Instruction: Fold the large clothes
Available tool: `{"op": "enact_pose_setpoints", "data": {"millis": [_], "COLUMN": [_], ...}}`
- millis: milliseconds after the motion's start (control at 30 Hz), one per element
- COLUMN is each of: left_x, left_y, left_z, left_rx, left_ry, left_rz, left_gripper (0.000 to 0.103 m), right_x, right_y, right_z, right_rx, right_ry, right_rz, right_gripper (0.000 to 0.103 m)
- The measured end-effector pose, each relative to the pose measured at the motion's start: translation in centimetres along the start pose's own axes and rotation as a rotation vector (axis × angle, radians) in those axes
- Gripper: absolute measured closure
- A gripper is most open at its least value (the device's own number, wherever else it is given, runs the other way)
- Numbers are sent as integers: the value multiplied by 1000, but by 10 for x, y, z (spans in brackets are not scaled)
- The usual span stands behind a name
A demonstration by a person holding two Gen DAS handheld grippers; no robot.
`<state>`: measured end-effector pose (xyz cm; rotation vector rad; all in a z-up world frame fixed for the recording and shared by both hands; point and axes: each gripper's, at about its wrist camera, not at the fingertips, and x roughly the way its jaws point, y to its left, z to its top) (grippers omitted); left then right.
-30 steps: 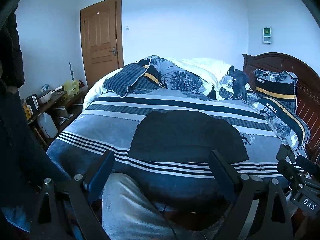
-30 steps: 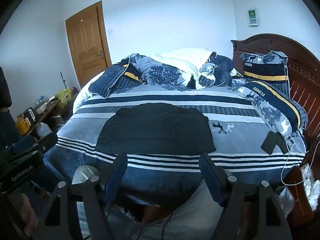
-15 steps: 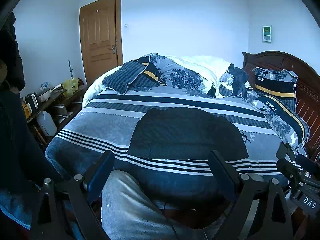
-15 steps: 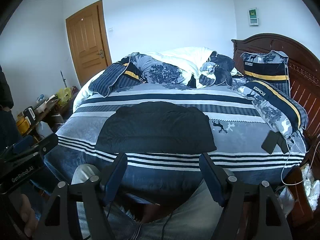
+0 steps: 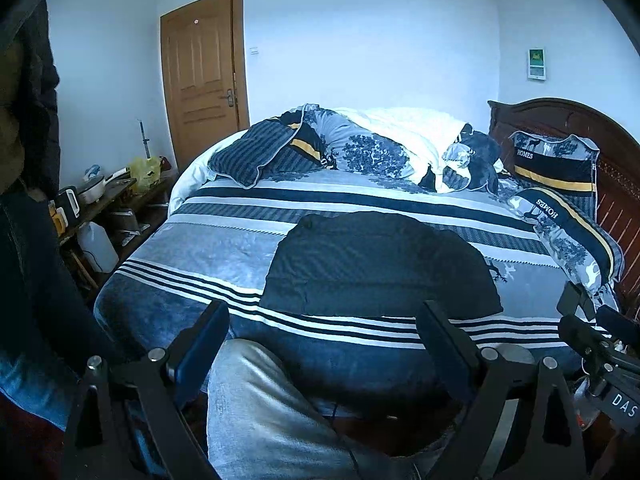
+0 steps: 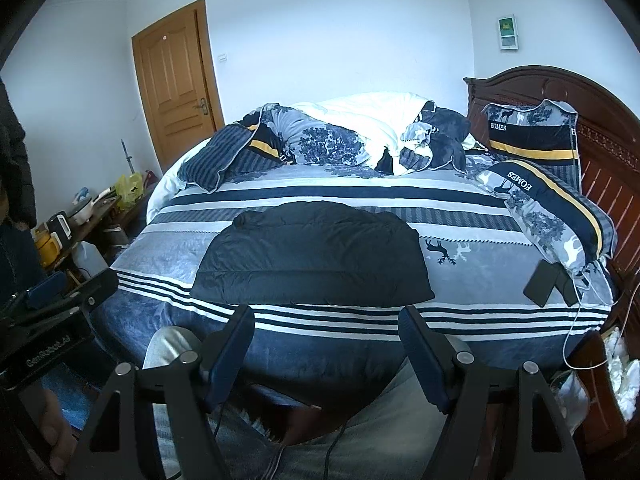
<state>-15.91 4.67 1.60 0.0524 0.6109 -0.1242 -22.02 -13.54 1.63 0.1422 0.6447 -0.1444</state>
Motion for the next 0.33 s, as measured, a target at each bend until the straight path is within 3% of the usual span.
{"op": "enact_pose_setpoints", "data": {"millis": [167, 333], "left_x": [31, 76], "left_y": [4, 9], "left_z": [-3, -19], "left_rx": [-11, -23], "left_ry": [47, 98], "left_rz": [-21, -6], "left_gripper": [8, 8], "right_x": [19, 73], "right_y": [-2, -17], "right_z": [3, 5], "right_rx": [-4, 54], "right_ry": [27, 120], "right_rz": [20, 37], "right_gripper": [24, 24]}}
